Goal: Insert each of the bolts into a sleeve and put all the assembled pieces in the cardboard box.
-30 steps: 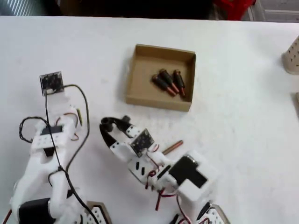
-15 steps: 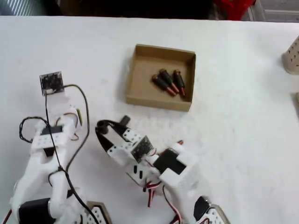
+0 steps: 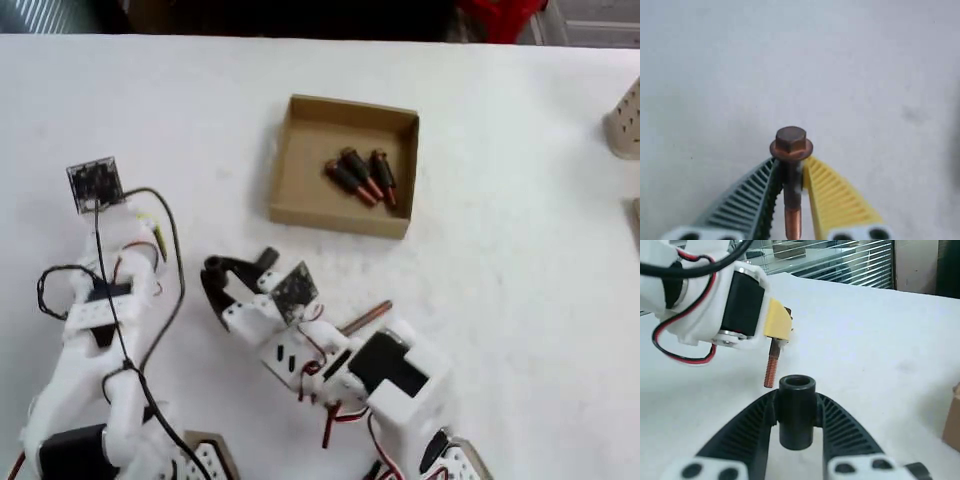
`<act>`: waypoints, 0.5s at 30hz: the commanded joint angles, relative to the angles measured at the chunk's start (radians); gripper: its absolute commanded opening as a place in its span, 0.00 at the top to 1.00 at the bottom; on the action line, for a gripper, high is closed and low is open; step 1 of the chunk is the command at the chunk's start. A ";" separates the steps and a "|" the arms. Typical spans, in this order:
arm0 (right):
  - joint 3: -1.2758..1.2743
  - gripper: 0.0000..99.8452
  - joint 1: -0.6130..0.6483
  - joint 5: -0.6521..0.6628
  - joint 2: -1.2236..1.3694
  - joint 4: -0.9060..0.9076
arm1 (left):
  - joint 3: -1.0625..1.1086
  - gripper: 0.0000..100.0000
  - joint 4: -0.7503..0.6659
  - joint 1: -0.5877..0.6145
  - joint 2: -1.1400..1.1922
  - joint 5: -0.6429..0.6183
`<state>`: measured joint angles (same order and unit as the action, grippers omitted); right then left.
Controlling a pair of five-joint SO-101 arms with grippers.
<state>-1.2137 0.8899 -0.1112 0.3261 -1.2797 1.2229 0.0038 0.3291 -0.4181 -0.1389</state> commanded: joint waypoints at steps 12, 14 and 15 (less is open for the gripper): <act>0.055 0.98 0.005 -0.011 0.007 0.002 | 0.219 0.98 -0.097 -0.090 -0.466 -0.190; 0.055 0.98 0.005 -0.011 0.008 0.002 | 0.276 0.98 -0.094 -0.119 -0.575 -0.190; 0.055 0.98 0.005 -0.011 0.010 0.002 | 0.299 0.98 -0.094 -0.130 -0.624 -0.190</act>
<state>-1.1999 0.8915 -0.1112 0.3414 -1.2797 1.4929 -0.0667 0.2493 -0.8723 -0.3153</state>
